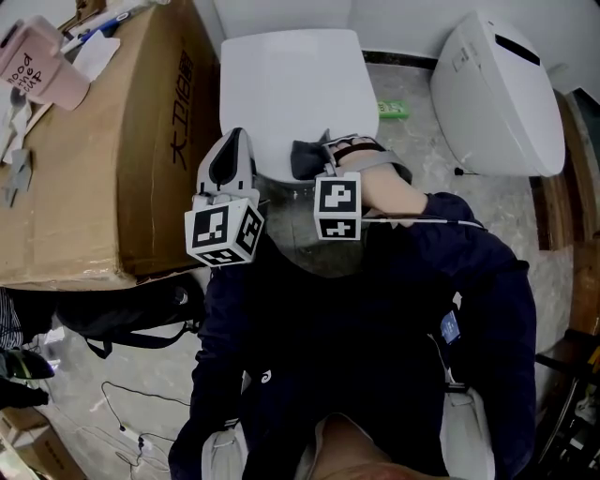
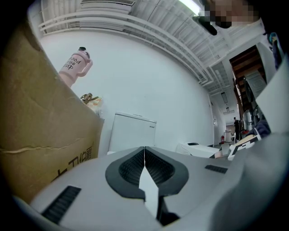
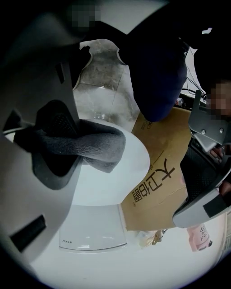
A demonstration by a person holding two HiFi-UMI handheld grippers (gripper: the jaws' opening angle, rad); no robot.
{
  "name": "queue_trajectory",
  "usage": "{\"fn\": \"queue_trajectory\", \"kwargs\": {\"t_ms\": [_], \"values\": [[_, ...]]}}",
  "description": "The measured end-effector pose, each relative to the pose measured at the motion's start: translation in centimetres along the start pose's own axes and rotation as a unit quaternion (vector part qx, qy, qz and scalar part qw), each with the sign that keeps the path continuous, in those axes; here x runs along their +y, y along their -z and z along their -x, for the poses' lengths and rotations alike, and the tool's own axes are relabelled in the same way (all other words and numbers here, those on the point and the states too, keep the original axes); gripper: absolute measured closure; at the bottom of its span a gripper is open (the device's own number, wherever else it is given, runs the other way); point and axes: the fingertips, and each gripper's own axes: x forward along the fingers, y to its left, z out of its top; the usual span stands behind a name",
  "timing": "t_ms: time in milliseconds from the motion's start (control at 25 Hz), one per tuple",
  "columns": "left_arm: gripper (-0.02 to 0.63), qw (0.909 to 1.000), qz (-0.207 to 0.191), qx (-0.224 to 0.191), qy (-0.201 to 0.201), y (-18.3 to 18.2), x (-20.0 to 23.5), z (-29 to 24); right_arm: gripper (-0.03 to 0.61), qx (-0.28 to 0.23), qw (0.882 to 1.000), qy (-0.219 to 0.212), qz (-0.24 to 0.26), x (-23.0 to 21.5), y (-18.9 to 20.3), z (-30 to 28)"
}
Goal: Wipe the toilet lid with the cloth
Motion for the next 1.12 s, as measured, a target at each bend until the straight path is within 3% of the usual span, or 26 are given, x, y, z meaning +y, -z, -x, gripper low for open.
{"fn": "queue_trajectory", "kwargs": {"t_ms": [280,600,880,1120], "values": [[0.597,1.0000,-0.003,0.004,0.002,0.1,-0.5,0.2,0.514,-0.023,0.998,-0.044,-0.029,-0.4,0.3,0.2],[0.597,0.9999,-0.001,0.006,-0.010,0.0,-0.5,0.7,0.514,-0.035,0.995,0.072,-0.061,-10.8,2.6,-2.4],[0.597,0.9980,-0.003,0.007,-0.063,-0.8,1.5,2.5,0.514,-0.042,0.983,0.174,-0.045,-21.4,3.1,-6.9],[0.598,0.9928,-0.015,0.013,-0.118,-1.2,3.0,4.7,0.514,-0.070,0.976,0.205,-0.005,-27.2,1.5,-12.4]]}}
